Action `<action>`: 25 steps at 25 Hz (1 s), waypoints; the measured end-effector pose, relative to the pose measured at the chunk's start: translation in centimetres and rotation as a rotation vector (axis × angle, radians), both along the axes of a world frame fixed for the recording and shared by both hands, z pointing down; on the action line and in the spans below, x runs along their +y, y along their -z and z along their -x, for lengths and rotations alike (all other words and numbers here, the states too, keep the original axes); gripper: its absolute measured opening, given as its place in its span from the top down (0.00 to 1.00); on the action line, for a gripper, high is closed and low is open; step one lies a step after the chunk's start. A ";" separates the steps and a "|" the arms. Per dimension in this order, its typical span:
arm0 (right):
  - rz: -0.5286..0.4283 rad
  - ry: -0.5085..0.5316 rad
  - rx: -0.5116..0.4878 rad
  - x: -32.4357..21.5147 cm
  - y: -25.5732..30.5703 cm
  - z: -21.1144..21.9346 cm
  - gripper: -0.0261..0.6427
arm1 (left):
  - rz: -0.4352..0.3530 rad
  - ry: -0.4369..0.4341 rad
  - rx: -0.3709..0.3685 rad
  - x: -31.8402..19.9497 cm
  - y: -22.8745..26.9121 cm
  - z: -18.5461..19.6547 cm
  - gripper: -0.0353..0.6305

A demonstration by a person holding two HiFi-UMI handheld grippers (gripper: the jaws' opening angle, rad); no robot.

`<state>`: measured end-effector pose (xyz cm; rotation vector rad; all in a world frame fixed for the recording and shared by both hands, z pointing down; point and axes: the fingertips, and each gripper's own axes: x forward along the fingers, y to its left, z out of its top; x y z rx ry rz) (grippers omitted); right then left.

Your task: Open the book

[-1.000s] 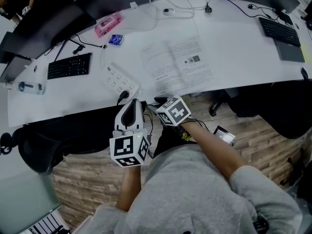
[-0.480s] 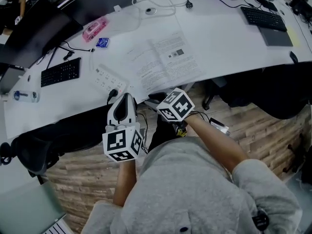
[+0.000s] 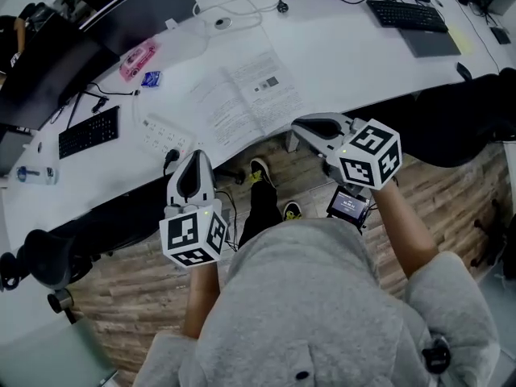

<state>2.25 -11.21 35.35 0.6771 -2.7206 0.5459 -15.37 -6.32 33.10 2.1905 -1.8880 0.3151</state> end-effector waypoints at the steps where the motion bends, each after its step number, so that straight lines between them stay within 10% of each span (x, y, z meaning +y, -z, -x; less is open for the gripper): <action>1: -0.019 -0.028 0.003 0.0 0.6 -1.5 0.90 | -0.004 -0.004 -0.001 0.1 0.1 -0.2 0.93; 11: -0.219 -0.238 0.051 2.6 4.7 -11.2 0.90 | -0.033 -0.035 -0.012 2.3 1.5 -2.3 0.93; 25: -0.225 -0.454 -0.039 4.9 4.2 -14.8 0.90 | -0.039 -0.050 -0.020 4.2 2.1 -4.5 0.93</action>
